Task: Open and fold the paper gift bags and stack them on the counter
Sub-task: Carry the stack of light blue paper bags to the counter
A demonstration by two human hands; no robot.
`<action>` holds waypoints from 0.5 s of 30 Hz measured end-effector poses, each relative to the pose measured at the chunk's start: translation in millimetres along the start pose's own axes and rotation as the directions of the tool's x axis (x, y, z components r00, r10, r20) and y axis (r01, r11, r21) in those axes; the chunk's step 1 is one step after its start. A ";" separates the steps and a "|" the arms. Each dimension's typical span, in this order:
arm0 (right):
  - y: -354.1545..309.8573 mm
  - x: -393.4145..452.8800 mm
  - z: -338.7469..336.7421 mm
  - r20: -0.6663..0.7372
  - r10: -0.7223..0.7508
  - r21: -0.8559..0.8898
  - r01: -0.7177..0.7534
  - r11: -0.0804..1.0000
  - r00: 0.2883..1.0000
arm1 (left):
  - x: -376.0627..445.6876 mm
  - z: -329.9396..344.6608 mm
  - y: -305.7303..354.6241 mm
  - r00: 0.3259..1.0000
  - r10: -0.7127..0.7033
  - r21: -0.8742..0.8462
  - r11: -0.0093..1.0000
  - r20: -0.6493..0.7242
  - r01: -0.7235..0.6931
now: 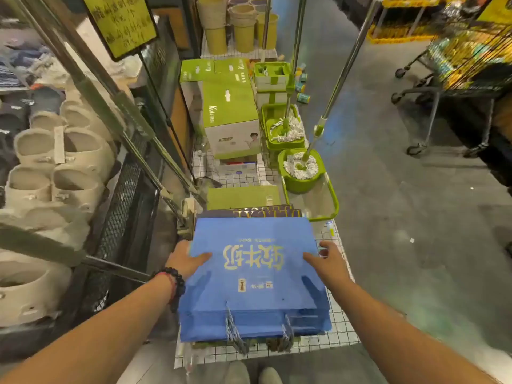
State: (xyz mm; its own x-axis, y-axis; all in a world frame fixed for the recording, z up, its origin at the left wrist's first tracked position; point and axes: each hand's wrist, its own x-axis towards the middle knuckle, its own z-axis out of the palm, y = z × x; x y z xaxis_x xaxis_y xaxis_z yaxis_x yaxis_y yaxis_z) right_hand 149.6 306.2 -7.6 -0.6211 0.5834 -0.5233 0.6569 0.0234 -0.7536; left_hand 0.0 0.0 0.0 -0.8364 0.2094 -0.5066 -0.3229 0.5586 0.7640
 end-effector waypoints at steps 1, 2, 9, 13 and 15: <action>3.1 8.8 2.0 0.025 0.074 0.049 -0.075 0.996 0.997 | 6.2 3.2 -2.7 1.000 -0.011 -0.073 0.997 0.025 0.013; 9.2 17.5 4.5 0.062 0.148 0.108 -0.154 0.982 0.987 | 10.4 5.8 -4.8 0.996 -0.062 -0.140 0.988 0.061 0.070; 43.4 28.1 0.8 0.476 0.371 0.213 -0.514 0.831 0.797 | 31.5 20.2 -56.4 0.890 -0.357 -0.419 0.789 0.283 0.449; 52.7 32.7 1.5 0.528 0.405 0.230 -0.586 0.777 0.746 | 37.8 20.1 -60.5 0.857 -0.360 -0.451 0.737 0.369 0.504; 55.0 34.7 3.5 0.538 0.402 0.231 -0.589 0.775 0.741 | 36.6 20.3 -58.0 0.847 -0.371 -0.441 0.732 0.380 0.519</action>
State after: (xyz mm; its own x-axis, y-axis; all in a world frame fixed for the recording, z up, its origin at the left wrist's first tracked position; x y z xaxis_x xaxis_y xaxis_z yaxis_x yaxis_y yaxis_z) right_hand 162.7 324.9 -68.5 -0.4258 0.0051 -0.9048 0.7756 -0.5131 -0.3678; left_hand -2.9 -8.4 -70.9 -0.4203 0.2753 -0.8646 -0.8657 0.1637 0.4730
